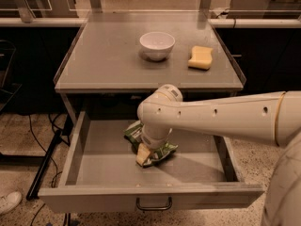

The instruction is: Pick green jalapeno chip bag from top drawer and place on counter

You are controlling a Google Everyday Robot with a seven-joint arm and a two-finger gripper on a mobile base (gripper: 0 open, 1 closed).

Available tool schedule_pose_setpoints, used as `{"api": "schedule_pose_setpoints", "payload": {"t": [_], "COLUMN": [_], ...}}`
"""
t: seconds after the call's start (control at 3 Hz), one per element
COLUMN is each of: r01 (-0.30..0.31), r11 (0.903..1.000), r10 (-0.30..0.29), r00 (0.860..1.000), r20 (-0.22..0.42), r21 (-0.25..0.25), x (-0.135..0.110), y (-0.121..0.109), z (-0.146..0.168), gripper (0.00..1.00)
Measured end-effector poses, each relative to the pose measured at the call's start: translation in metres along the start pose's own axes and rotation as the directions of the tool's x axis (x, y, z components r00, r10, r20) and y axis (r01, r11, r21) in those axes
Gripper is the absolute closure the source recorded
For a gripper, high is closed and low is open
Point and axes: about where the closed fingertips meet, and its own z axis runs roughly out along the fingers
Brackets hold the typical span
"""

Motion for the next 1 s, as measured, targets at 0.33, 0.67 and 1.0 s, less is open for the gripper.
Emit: {"api": "schedule_pose_setpoints", "payload": {"t": [0.33, 0.67, 1.0], "r01": [0.000, 0.000, 0.000], "r11": [1.0000, 1.0000, 1.0000], "r10": [0.000, 0.000, 0.000], "r00": [1.000, 1.000, 1.000], "r20": [0.000, 0.000, 0.000], "r21": [0.000, 0.000, 0.000], "x": [0.000, 0.000, -0.002], "y": [0.000, 0.000, 0.000], "z": [0.000, -0.002, -0.010], "gripper": [0.78, 1.00, 1.00]}}
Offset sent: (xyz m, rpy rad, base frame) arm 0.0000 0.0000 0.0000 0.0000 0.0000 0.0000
